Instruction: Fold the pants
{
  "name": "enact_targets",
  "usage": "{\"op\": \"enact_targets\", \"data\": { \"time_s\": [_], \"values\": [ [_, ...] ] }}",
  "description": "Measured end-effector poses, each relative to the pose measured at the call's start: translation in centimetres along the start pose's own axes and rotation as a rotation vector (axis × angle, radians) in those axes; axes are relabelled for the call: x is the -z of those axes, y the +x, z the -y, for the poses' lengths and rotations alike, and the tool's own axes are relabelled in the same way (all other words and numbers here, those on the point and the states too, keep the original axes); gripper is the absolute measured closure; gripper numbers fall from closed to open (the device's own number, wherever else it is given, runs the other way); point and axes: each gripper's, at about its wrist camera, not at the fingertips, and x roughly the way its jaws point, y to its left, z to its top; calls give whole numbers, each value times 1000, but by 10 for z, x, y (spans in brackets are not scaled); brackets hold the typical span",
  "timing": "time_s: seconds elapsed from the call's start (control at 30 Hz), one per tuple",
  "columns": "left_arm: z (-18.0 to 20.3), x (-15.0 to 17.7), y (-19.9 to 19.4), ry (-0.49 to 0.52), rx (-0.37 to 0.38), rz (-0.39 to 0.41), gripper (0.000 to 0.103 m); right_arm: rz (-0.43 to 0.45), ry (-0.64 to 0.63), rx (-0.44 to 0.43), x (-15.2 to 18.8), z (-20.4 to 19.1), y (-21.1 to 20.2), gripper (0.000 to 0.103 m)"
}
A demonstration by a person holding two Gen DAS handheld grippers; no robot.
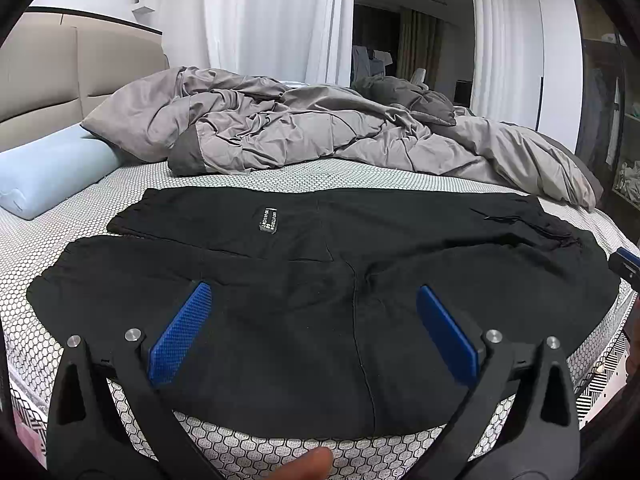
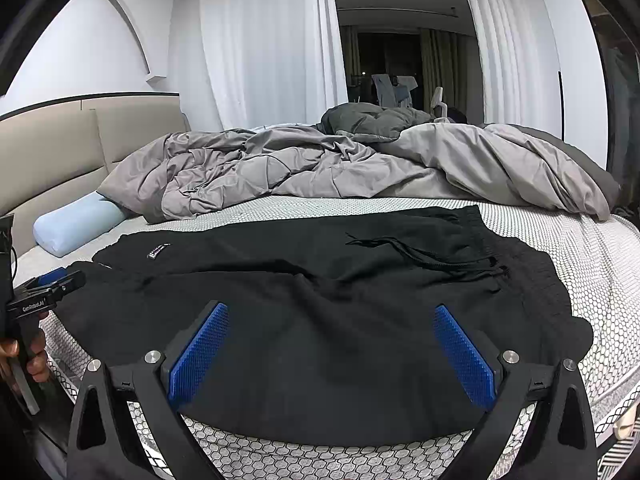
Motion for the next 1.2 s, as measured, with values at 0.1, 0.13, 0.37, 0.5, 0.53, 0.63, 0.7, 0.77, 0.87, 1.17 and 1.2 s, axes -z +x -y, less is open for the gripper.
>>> {"op": "enact_targets", "data": {
  "time_s": [0.1, 0.13, 0.37, 0.5, 0.53, 0.63, 0.7, 0.77, 0.87, 1.17, 1.2],
  "values": [
    [-3, -1, -2, -4, -1, 5, 1, 0, -1, 4, 1, 0, -1, 0],
    [-5, -1, -1, -4, -1, 4, 1, 2, -1, 4, 1, 1, -1, 0],
    [-4, -2, -2, 0, -4, 5, 1, 3, 0, 11, 2, 1, -1, 0],
    [-5, -2, -1, -2, -5, 3, 1, 1, -1, 12, 2, 1, -2, 0],
    [-5, -2, -2, -2, -4, 3, 1, 2, 0, 10, 2, 1, -2, 0],
    [-5, -2, -2, 0, -5, 6, 1, 1, -1, 11, 2, 1, -2, 0],
    [-3, -2, -2, -1, -4, 4, 1, 1, -1, 10, 2, 2, -2, 0],
    [-5, -2, -2, -1, -3, 4, 1, 1, -1, 11, 2, 2, -2, 0],
    [-4, -1, -2, 1, -5, 5, 1, 0, 0, 11, 2, 2, -2, 0],
    [-5, -2, -3, 1, -5, 6, 1, 1, 0, 13, 2, 1, -4, 0],
    [-4, -2, -3, 0, -5, 6, 1, 1, 1, 13, 3, 1, -4, 0]
  ]
}}
